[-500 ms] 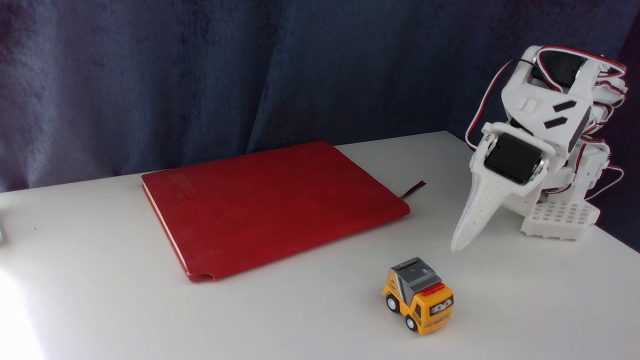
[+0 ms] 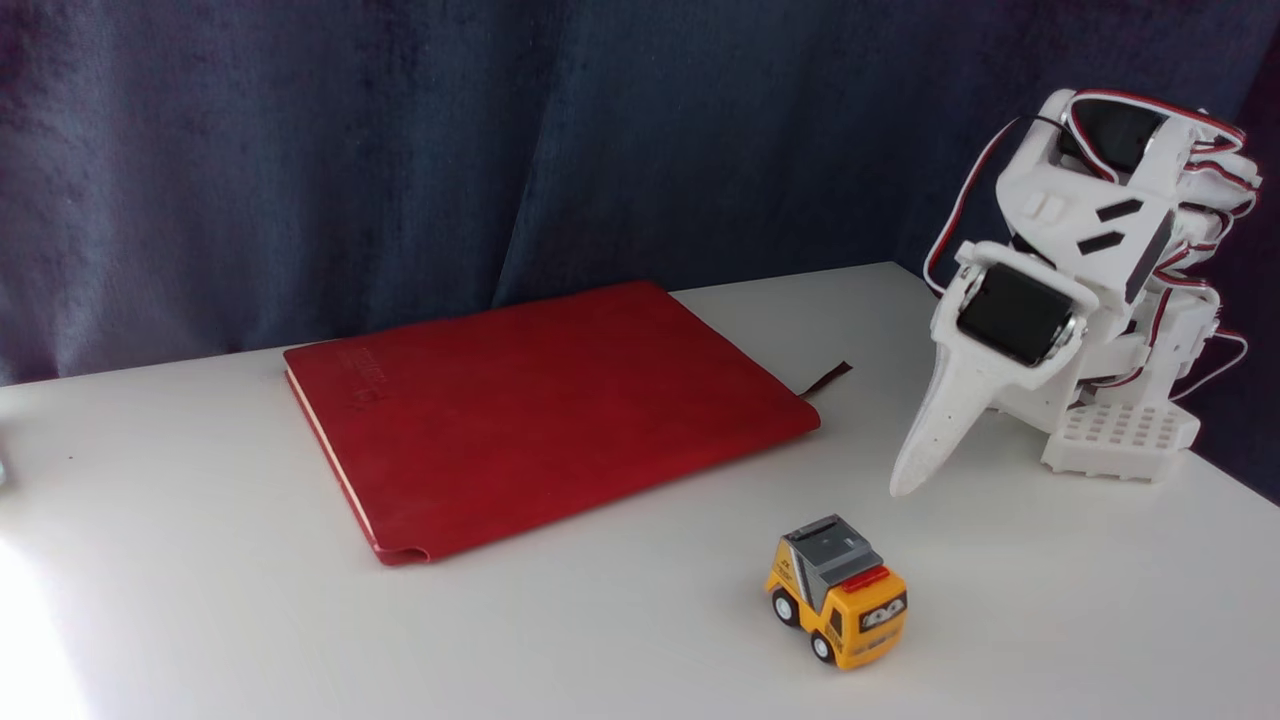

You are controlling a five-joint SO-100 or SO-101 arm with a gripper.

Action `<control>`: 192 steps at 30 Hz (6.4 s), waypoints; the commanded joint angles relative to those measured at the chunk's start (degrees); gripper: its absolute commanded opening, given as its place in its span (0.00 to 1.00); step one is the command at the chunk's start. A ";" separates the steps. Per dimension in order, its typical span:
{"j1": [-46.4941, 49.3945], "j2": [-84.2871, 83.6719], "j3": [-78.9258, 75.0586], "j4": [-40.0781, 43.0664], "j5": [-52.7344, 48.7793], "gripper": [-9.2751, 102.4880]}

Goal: Grasp a toy truck onto the red notebook.

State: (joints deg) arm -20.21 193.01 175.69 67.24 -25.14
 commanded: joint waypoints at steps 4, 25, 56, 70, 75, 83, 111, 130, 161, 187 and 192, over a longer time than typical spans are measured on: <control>0.18 0.97 -0.53 0.09 0.09 0.08; 0.09 0.97 -0.53 0.09 0.00 0.08; -2.81 -16.35 -16.35 0.44 -2.72 0.25; -10.81 -51.15 -33.93 -6.42 -7.65 0.27; -8.61 -58.10 -35.95 -12.39 -7.82 0.28; -5.80 -65.48 -38.06 -18.19 -8.17 0.29; -2.11 -48.52 -24.87 -11.78 -10.72 0.32; -3.43 -74.27 -46.76 -4.22 -9.93 0.32; 2.64 -103.10 -65.13 2.90 -20.74 0.34; 5.10 -107.31 -71.02 5.98 -24.35 0.20; 4.83 -106.17 -69.52 5.89 -24.43 0.21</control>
State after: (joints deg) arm -15.56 84.29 105.82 73.48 -49.39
